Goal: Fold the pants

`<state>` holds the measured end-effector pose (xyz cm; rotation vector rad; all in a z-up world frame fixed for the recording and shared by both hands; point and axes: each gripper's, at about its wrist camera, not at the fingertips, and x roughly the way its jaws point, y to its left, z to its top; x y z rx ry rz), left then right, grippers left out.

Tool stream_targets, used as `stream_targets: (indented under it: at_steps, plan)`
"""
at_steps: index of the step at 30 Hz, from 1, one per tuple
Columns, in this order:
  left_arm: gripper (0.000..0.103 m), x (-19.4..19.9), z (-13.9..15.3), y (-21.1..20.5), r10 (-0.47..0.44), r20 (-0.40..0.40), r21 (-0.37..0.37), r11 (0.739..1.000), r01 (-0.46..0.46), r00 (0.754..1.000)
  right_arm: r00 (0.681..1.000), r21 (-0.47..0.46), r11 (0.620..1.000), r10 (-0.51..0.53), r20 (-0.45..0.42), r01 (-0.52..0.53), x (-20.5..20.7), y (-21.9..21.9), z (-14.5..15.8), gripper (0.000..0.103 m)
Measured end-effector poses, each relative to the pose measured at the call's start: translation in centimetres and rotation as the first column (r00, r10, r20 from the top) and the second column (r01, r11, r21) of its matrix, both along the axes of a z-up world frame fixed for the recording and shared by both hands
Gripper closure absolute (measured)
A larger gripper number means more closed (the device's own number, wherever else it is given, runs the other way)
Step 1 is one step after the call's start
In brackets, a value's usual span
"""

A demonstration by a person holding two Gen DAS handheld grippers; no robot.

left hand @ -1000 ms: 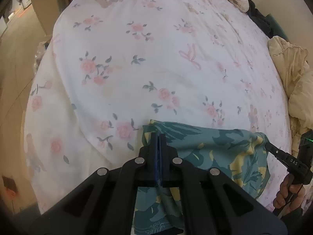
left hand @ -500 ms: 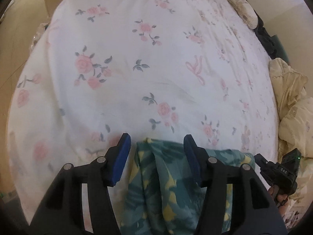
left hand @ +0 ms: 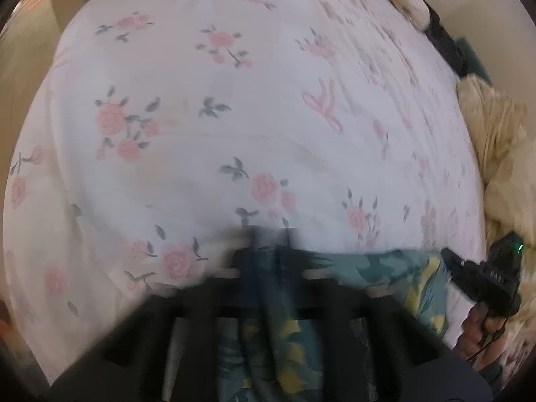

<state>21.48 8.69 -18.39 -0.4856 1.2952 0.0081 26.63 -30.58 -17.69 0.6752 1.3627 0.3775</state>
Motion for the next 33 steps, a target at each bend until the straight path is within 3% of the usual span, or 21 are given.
stream_targets:
  at_steps: [1,5,8,11,13,17,19,21,23,26,27,29,30,31,32,33]
  plan:
    - [0.101,0.0,0.2,-0.2,-0.008,0.010,0.016,1.000,0.008,1.000,0.999,-0.040,0.999,0.022,0.030,-0.021,0.0,0.4,0.5,0.102]
    - [0.102,-0.1,1.9,-0.6,-0.045,0.060,0.091,0.995,0.039,0.997,0.993,-0.097,0.995,0.042,0.112,-0.031,-0.1,0.5,2.7,0.103]
    - [0.102,0.4,0.9,-1.1,-0.107,0.036,0.170,0.980,0.100,0.994,0.990,-0.166,0.986,0.046,0.133,-0.024,-0.1,0.3,2.7,0.103]
    - [0.102,0.6,0.8,-0.3,-0.035,0.057,0.162,0.986,0.025,0.998,0.986,-0.231,0.972,0.086,0.142,-0.052,0.0,1.1,1.6,0.103]
    - [0.098,0.3,2.0,0.0,0.019,0.081,0.225,0.974,-0.037,0.997,0.986,-0.216,0.976,0.042,0.161,-0.006,-0.2,0.3,2.3,0.096]
    - [0.097,-2.1,5.2,-0.4,0.014,0.164,0.149,0.988,-0.038,0.986,0.972,-0.251,0.968,0.063,0.228,-0.004,-2.3,-0.5,6.3,0.096]
    - [0.097,-4.0,6.9,-3.1,-0.094,0.227,0.105,0.992,0.072,0.969,0.947,-0.208,0.974,0.147,0.284,-0.088,-4.0,1.1,9.1,0.096]
    - [0.097,-5.2,6.9,-5.9,-0.192,0.224,0.085,0.981,0.177,0.956,0.922,-0.195,0.964,0.234,0.307,-0.180,-6.1,4.2,10.6,0.096]
    - [0.097,-7.3,5.4,-8.8,-0.275,0.199,0.061,0.961,0.268,0.941,0.921,-0.196,0.950,0.288,0.264,-0.242,-7.7,6.6,9.6,0.096]
    - [0.097,-8.6,2.3,-10.4,-0.311,0.084,0.071,0.950,0.305,0.947,0.924,-0.286,0.904,0.363,0.121,-0.318,-9.9,9.3,5.6,0.096]
    - [0.094,-8.8,1.6,-10.5,-0.319,0.042,0.103,0.944,0.313,0.947,0.919,-0.355,0.872,0.387,0.079,-0.337,-10.3,9.7,4.5,0.102]
    - [0.095,-9.1,0.7,-9.8,-0.320,-0.020,0.130,0.938,0.320,0.947,0.924,-0.497,0.810,0.381,0.043,-0.311,-10.7,8.5,3.4,0.103]
    - [0.095,-9.3,1.3,-9.0,-0.291,-0.037,0.151,0.944,0.293,0.956,0.944,-0.542,0.799,0.328,0.029,-0.261,-10.6,6.9,3.3,0.102]
    - [0.096,-9.6,2.0,-8.4,-0.259,-0.051,0.189,0.946,0.264,0.965,0.957,-0.547,0.806,0.289,0.029,-0.227,-10.6,5.8,3.5,0.095]
    - [0.097,-10.0,2.8,-7.8,-0.230,-0.044,0.196,0.952,0.234,0.972,0.965,-0.532,0.823,0.260,0.039,-0.200,-10.7,4.9,4.1,0.095]
    - [0.098,-10.5,4.0,-7.2,-0.206,-0.004,0.154,0.967,0.204,0.979,0.968,-0.488,0.853,0.244,0.057,-0.186,-11.0,4.2,5.0,0.095]
